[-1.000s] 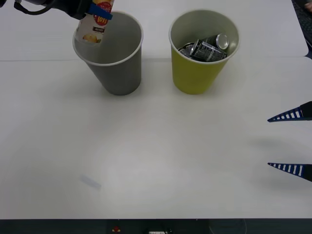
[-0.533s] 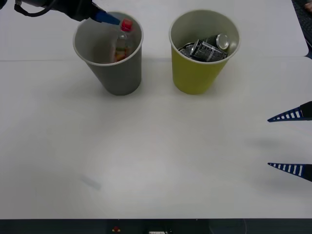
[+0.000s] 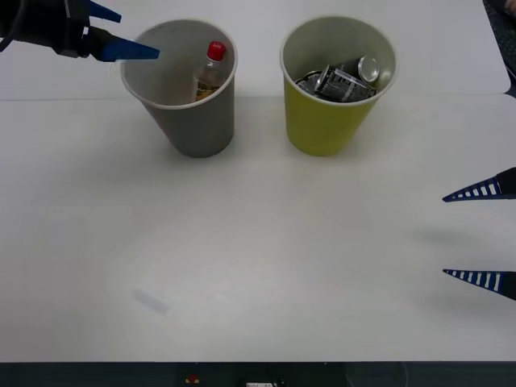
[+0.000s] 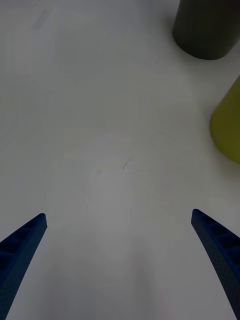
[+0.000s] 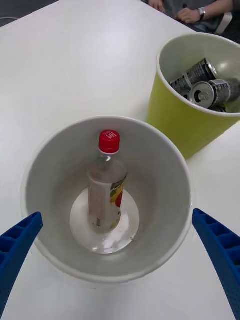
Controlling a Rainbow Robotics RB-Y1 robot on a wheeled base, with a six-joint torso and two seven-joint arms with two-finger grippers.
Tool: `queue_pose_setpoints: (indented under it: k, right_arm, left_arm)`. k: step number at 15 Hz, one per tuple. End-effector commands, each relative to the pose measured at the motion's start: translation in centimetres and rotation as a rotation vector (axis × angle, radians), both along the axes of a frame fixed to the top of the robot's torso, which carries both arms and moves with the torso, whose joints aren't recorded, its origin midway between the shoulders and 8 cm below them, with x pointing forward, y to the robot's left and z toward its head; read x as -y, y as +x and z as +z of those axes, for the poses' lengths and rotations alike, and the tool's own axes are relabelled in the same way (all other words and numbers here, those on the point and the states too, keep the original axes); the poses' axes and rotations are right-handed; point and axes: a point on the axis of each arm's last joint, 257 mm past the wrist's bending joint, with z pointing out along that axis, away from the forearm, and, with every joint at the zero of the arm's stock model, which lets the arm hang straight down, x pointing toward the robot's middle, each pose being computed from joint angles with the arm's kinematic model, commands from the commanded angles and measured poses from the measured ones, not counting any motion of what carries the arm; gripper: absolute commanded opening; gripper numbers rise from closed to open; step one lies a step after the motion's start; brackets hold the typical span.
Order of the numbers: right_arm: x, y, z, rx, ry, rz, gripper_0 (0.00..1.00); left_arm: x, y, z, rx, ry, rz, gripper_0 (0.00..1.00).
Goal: Put the can into the green bin and the plastic bottle into the gray bin
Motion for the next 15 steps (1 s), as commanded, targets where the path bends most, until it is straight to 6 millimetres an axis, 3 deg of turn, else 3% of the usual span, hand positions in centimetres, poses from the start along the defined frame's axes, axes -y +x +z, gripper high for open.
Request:
queue_pose_setpoints:
  k: [1,5,15]
  right_arm:
    - [0.0,0.0,0.0,0.000,0.000,0.000,1.00]
    - [0.0,0.0,0.0,0.000,0.000,0.000,1.00]
    - [0.0,0.0,0.0,0.000,0.000,0.000,1.00]
  left_arm:
    - [-2.6,-2.4,-0.8,0.030,0.004,-0.053,1.00]
    - [-5.8,-5.9,-2.6,0.079,0.050,-0.115,1.00]
    - [-10.5,-14.0,-7.9,0.154,0.153,-0.269,1.00]
